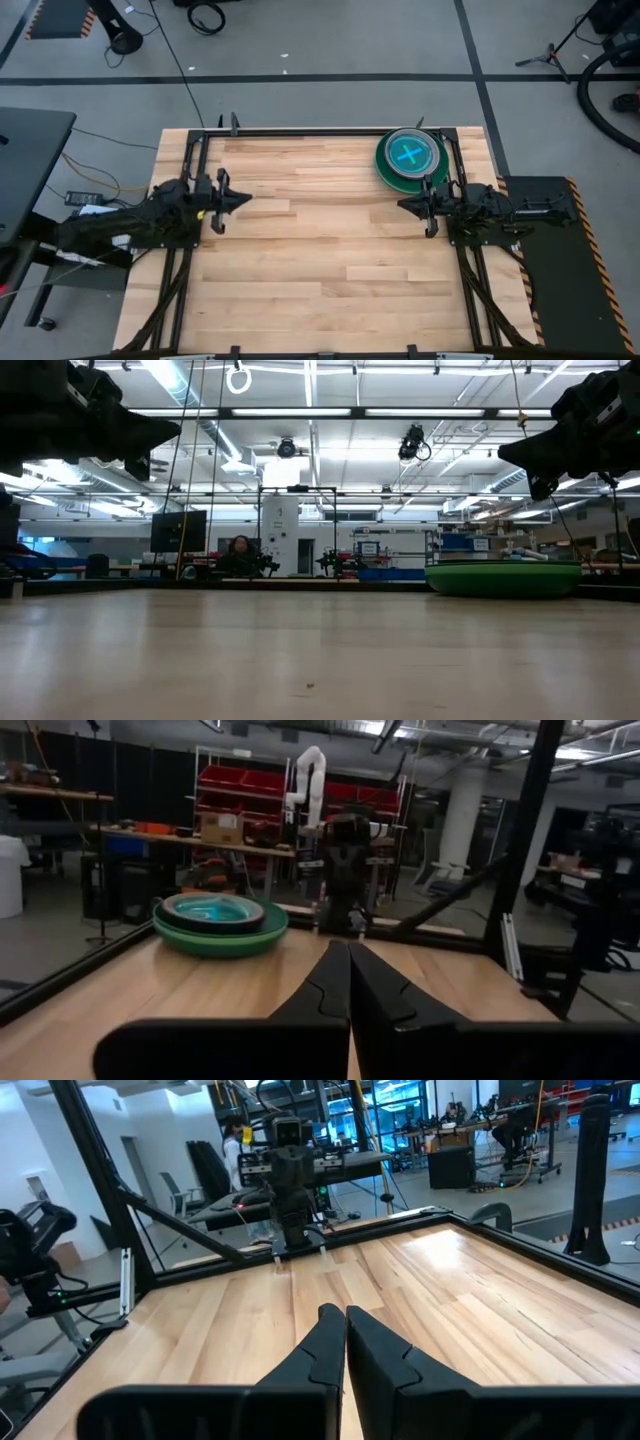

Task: Stack plastic plates
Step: Return to Home Position

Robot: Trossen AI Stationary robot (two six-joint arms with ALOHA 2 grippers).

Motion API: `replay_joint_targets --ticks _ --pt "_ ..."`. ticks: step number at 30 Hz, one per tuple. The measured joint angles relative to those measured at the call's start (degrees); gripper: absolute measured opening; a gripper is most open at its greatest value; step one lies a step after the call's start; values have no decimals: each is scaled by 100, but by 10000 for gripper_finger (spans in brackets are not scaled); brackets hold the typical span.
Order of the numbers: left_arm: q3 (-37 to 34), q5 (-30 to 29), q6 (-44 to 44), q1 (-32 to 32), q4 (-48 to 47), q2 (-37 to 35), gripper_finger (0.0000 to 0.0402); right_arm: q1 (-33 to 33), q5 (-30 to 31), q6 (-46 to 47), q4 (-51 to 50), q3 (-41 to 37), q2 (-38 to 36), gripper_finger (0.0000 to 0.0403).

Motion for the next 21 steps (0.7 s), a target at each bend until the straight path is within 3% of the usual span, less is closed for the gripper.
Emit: replay_joint_targets --ticks 10,21 --pt "0 -1400 147 -910 -667 -88 1 0 0 0 0 0 0 25" --pt "0 -1621 555 -2061 -1259 -1161 6 0 0 -1 -1 0 -2 25"
